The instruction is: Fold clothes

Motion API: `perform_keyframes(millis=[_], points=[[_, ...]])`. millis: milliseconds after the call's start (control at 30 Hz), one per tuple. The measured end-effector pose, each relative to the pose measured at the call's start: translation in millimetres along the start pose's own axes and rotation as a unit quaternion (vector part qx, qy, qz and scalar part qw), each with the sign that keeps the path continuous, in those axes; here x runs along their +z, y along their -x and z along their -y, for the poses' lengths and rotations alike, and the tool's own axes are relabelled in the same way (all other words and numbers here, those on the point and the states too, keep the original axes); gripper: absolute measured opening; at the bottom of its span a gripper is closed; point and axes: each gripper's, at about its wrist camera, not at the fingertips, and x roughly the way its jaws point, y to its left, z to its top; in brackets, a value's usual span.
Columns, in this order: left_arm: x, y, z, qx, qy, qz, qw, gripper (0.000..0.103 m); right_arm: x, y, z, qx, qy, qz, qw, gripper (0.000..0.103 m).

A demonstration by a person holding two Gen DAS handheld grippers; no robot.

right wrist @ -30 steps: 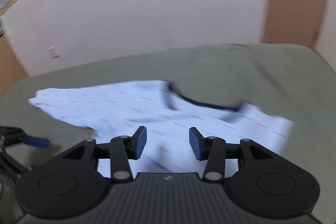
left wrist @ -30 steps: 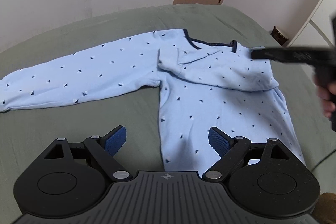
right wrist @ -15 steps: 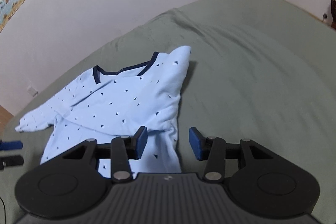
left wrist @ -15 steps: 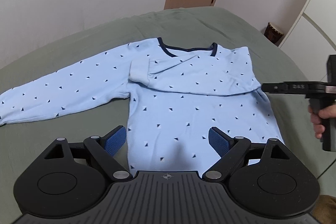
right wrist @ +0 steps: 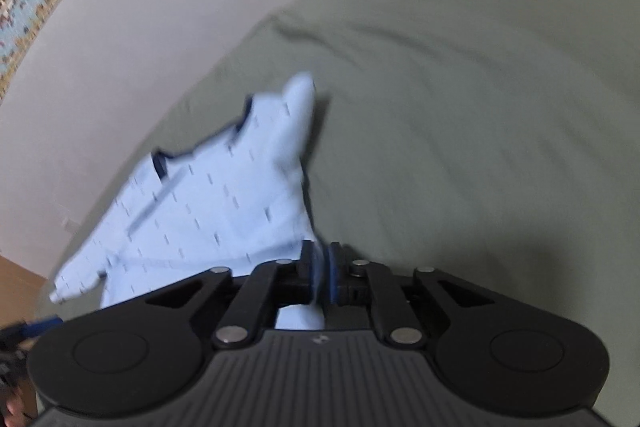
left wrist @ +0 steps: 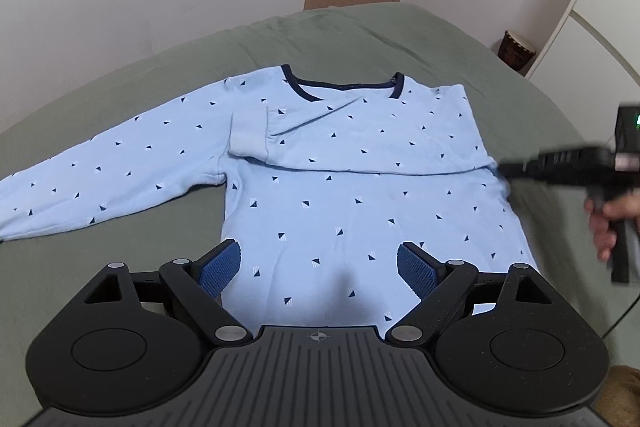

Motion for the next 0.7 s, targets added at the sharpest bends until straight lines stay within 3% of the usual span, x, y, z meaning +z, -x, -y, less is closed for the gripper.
perform_keyframes(millis=[67,233,433,467,533,633,700], points=[[5,-5,-2,0.008,0.001,0.001,1.0,0.087,18,-2,-9,-0.004,0.009,0.012,1.0,0.031],[23,-16,-9,0.019,0.005,0.008,0.9998,0.087,54,-31,-18,-0.021,-0.005,0.006,1.0,0.031],[26,-33,-12,0.02,-0.002,-0.002,0.9998,0.087,72,-72,-20,-0.031,-0.019,-0.014,0.999,0.031],[24,-36,-11,0.019,-0.002,-0.005,0.9998,0.087,73,-79,-19,-0.037,-0.018,-0.02,0.999,0.025],[23,-41,-10,0.016,-0.003,-0.008,0.9998,0.087,76,-87,-21,-0.053,-0.008,-0.024,0.998,0.004],[21,-46,-10,0.011,-0.003,-0.011,0.9999,0.087,75,-80,-30,-0.073,0.017,0.006,0.997,0.004],[21,-50,-9,0.009,-0.003,-0.013,0.9999,0.087,72,-82,-27,-0.079,0.017,0.004,0.997,0.004]])
